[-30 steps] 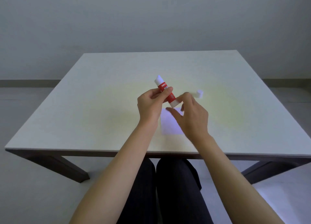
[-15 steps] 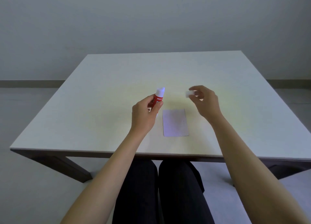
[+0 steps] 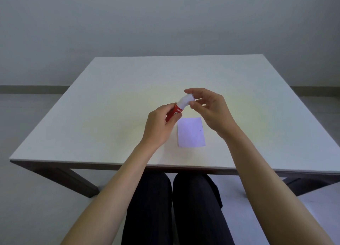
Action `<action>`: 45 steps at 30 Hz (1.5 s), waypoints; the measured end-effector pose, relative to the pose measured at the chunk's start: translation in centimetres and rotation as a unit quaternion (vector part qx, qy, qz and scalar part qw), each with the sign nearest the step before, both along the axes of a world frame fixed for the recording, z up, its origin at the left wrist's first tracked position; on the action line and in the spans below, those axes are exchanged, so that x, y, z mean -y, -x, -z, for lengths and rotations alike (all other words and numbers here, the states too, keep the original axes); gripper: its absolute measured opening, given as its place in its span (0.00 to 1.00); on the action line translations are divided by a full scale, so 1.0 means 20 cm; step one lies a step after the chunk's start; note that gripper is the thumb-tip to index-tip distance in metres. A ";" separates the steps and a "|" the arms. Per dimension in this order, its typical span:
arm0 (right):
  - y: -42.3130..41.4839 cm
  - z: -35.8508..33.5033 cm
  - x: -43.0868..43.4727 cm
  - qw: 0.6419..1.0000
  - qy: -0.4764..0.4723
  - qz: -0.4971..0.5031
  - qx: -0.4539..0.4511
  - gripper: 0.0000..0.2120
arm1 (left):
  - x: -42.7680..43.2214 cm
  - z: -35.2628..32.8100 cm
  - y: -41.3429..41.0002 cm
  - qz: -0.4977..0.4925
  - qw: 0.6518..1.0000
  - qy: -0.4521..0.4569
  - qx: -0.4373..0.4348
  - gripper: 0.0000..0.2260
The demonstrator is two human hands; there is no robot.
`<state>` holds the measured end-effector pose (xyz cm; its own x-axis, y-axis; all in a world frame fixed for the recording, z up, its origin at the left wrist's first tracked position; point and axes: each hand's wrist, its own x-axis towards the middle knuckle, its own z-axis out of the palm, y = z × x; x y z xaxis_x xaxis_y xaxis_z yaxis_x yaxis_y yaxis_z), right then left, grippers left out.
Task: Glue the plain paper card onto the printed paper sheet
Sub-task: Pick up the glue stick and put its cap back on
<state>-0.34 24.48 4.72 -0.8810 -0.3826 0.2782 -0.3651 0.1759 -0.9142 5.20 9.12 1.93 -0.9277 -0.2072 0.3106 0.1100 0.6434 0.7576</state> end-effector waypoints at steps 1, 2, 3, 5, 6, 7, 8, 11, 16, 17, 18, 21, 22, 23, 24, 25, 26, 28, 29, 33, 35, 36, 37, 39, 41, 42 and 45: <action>0.00 0.00 0.00 1.000 -0.026 -0.003 -0.012 0.14 | 0.00 0.00 0.00 -0.003 1.000 0.018 -0.005 0.10; 0.00 0.00 0.00 0.998 -0.057 -0.006 -0.028 0.14 | 0.00 0.00 0.00 -0.011 0.999 0.036 -0.011 0.10; 0.00 0.00 0.00 0.995 -0.085 -0.007 -0.046 0.14 | 0.01 -0.01 0.00 -0.024 0.998 0.055 -0.017 0.10; 0.00 0.00 0.00 0.990 -0.122 0.000 -0.070 0.14 | 0.02 -0.02 -0.01 -0.055 0.994 0.084 -0.030 0.11; 0.00 0.00 0.01 0.989 -0.131 0.006 -0.067 0.12 | 0.02 -0.02 -0.01 -0.066 0.993 0.094 -0.035 0.11; 0.00 0.01 0.02 0.988 -0.140 0.014 -0.062 0.09 | 0.03 -0.02 -0.01 -0.072 0.991 0.103 -0.039 0.11; -0.01 0.02 0.04 0.984 -0.166 0.024 -0.061 0.08 | 0.03 -0.01 -0.02 -0.074 0.990 0.113 -0.041 0.12; -0.02 0.07 0.08 0.941 -0.313 0.100 -0.088 0.24 | 0.03 0.01 -0.04 -0.074 0.983 0.159 -0.045 0.11; -0.06 0.06 0.03 0.972 -0.216 -0.046 -0.084 0.12 | 0.06 0.03 -0.03 -0.092 0.980 0.171 -0.047 0.12; -0.07 0.08 0.04 0.972 -0.214 -0.046 -0.082 0.10 | 0.07 0.03 -0.02 -0.090 0.980 0.174 -0.046 0.12; -0.07 0.09 0.06 0.968 -0.237 -0.020 -0.077 0.08 | 0.07 0.04 -0.02 -0.087 0.978 0.184 -0.045 0.12; -0.07 0.12 0.11 0.912 -0.386 0.106 -0.091 0.24 | 0.04 0.07 -0.04 -0.085 0.974 0.210 -0.030 0.12; -0.07 0.12 0.10 0.911 -0.382 0.115 -0.100 0.26 | 0.04 0.07 -0.04 -0.086 0.974 0.208 -0.030 0.12; -0.07 0.12 0.10 0.927 -0.346 0.099 -0.102 0.23 | 0.04 0.08 -0.03 -0.091 0.975 0.199 -0.033 0.13; -0.06 0.13 0.09 0.945 -0.307 0.065 -0.096 0.19 | 0.05 0.07 -0.03 -0.096 0.977 0.187 -0.036 0.13; -0.06 0.12 0.09 0.954 -0.284 0.035 -0.091 0.16 | 0.05 0.07 -0.02 -0.098 0.979 0.175 -0.035 0.13; -0.07 0.12 0.09 0.957 -0.276 0.024 -0.088 0.16 | 0.06 0.06 0.00 -0.096 0.980 0.171 -0.032 0.13; -0.05 0.14 0.09 0.953 -0.284 0.070 -0.084 0.20 | 0.05 0.06 0.02 -0.090 0.979 0.181 -0.018 0.14; -0.05 0.14 0.10 0.945 -0.299 0.104 -0.079 0.26 | 0.04 0.06 0.04 -0.089 0.980 0.179 -0.009 0.14; -0.05 0.13 0.05 0.962 -0.247 0.119 0.004 0.34 | 0.05 0.07 0.13 -0.137 0.987 0.077 0.015 0.16; -0.06 0.12 0.02 0.973 -0.201 0.109 0.030 0.31 | 0.08 0.06 0.19 -0.175 0.984 0.008 0.024 0.18; -0.07 0.12 0.01 0.975 -0.191 0.109 0.034 0.29 | 0.09 0.06 0.22 -0.192 0.981 -0.018 0.026 0.19; -0.07 0.12 0.00 0.975 -0.192 0.108 0.036 0.27 | 0.10 0.06 0.25 -0.205 0.978 -0.034 0.024 0.20; -0.10 0.14 -0.01 0.971 -0.214 0.104 0.035 0.25 | 0.11 0.07 0.30 -0.224 0.973 -0.048 0.017 0.20; -0.12 0.16 -0.01 0.968 -0.227 0.096 0.039 0.22 | 0.12 0.10 0.34 -0.233 0.971 -0.048 0.014 0.20; -0.13 0.17 -0.01 0.969 -0.225 0.092 0.042 0.21 | 0.12 0.11 0.35 -0.236 0.970 -0.044 0.019 0.20; -0.15 0.19 -0.01 0.972 -0.214 0.086 0.044 0.16 | 0.13 0.14 0.37 -0.238 0.970 -0.035 0.030 0.21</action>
